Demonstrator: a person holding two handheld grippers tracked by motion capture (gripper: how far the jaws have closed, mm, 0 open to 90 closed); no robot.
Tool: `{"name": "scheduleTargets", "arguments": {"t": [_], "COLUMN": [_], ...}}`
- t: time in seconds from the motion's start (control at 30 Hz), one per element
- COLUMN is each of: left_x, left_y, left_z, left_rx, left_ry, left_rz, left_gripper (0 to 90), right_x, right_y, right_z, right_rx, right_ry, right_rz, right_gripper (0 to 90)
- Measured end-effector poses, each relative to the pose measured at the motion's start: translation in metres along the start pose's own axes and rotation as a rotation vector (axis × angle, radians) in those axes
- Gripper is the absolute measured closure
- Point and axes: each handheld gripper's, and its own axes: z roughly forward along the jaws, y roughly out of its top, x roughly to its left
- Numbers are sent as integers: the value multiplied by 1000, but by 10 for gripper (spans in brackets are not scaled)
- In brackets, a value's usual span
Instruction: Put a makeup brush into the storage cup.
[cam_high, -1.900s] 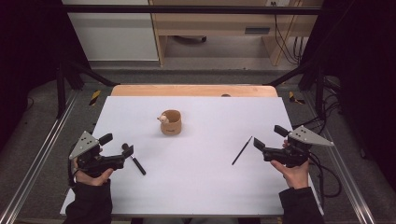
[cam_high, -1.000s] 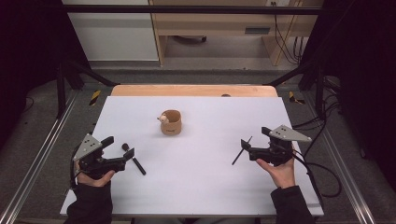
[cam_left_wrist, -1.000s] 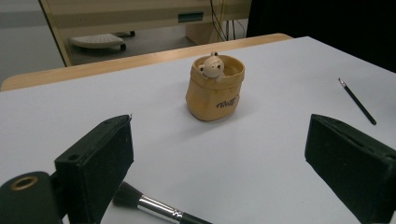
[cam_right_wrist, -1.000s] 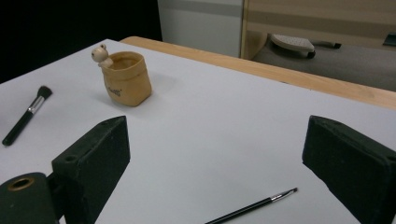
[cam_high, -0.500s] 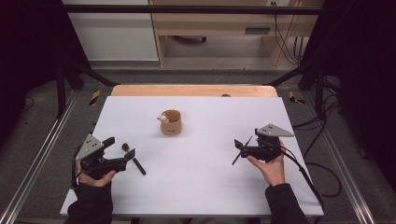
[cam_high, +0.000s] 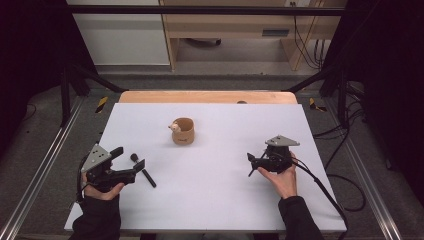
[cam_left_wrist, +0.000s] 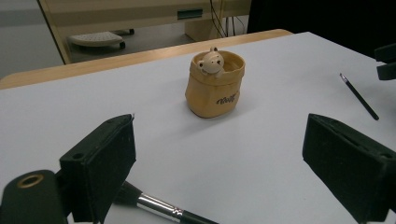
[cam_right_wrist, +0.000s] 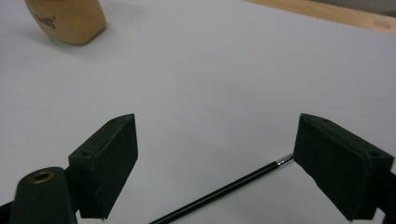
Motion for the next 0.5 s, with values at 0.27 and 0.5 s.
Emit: {"name": "scheduleTargets", "arguments": {"t": [0.27, 0.5], "left_x": [-1, -2], "left_y": [0, -1], "left_z": [1, 4], "left_rx": [5, 27], "left_ry": [-1, -1], "left_rz": [7, 27], "left_gripper": [86, 86], "right_x": [1, -4], "right_y": [-7, -14], "right_z": [14, 21], "right_rx": [77, 110], "right_ry": [-35, -35], "right_rz": [-1, 44], "right_gripper": [194, 253]}}
